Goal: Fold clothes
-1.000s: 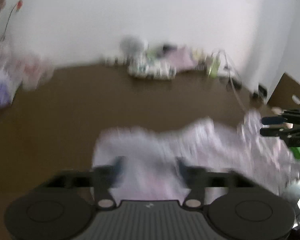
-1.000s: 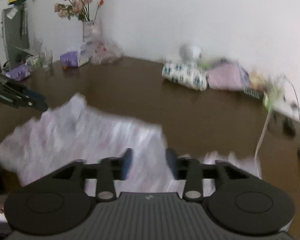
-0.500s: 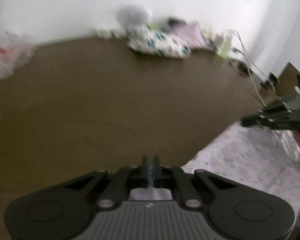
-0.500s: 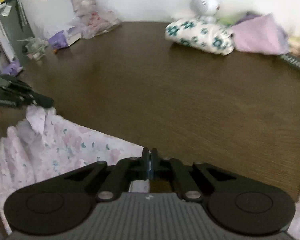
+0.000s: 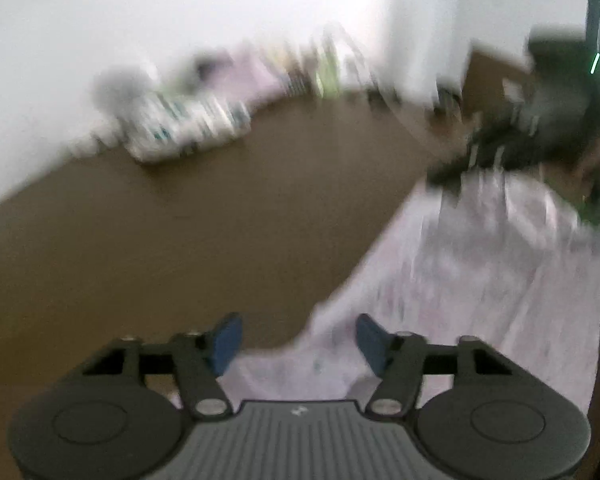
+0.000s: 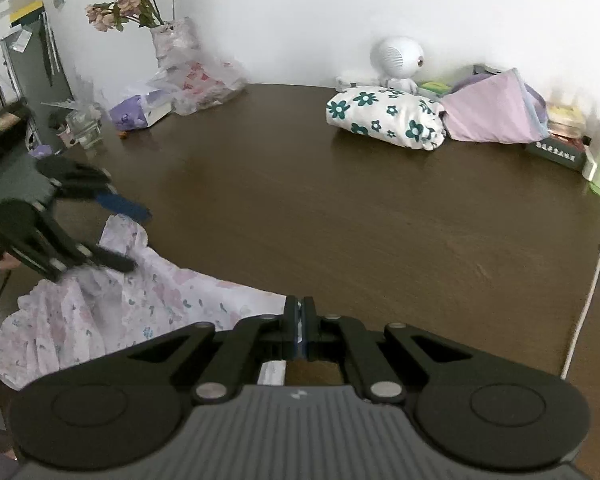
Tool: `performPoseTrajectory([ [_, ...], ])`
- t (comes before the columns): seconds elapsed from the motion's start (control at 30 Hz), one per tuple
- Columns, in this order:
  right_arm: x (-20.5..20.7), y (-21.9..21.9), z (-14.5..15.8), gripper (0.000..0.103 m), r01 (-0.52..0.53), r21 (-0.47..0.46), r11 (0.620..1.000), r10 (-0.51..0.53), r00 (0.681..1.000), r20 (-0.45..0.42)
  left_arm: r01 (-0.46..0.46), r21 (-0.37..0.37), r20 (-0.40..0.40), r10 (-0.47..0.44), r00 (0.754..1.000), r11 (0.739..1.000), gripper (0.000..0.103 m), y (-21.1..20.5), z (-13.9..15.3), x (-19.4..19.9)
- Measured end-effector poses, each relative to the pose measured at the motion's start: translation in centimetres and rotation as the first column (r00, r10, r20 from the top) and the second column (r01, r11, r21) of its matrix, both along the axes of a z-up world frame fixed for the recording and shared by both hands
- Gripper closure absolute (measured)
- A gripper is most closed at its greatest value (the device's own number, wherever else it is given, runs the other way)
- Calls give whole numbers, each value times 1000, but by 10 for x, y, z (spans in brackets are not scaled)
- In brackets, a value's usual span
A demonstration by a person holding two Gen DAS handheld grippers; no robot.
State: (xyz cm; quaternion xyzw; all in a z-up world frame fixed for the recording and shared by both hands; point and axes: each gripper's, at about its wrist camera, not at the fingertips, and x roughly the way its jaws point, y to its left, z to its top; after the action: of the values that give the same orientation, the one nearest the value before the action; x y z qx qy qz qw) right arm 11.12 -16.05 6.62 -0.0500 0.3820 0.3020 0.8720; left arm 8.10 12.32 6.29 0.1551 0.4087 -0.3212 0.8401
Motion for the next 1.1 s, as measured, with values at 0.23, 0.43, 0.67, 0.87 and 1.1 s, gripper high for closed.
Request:
performPoseTrajectory([
  [0.23,-25,-7,11,102,-58,5,998,57,997,55,-52,-38,69,54,996,998,94,10,10,-15],
  [0.43,-103,-26,43,102,-366,15,931,348,897,273,-36,222,475,-76,877,975,94,-26,41,-131],
  [0.67,-183,-25,5,102,-502,-204,841,536,824,182,-10,383,498,-197,844,924,88,-59,4,-242],
  [0.87,-202,-30,-1,84,-490,-257,833,537,828,160,22,227,366,-106,925,974,82,-48,0,-274],
  [1.1,-200,6,-12,78,-469,-249,847,523,817,241,0,178,391,-70,918,984,49,-40,8,-228],
])
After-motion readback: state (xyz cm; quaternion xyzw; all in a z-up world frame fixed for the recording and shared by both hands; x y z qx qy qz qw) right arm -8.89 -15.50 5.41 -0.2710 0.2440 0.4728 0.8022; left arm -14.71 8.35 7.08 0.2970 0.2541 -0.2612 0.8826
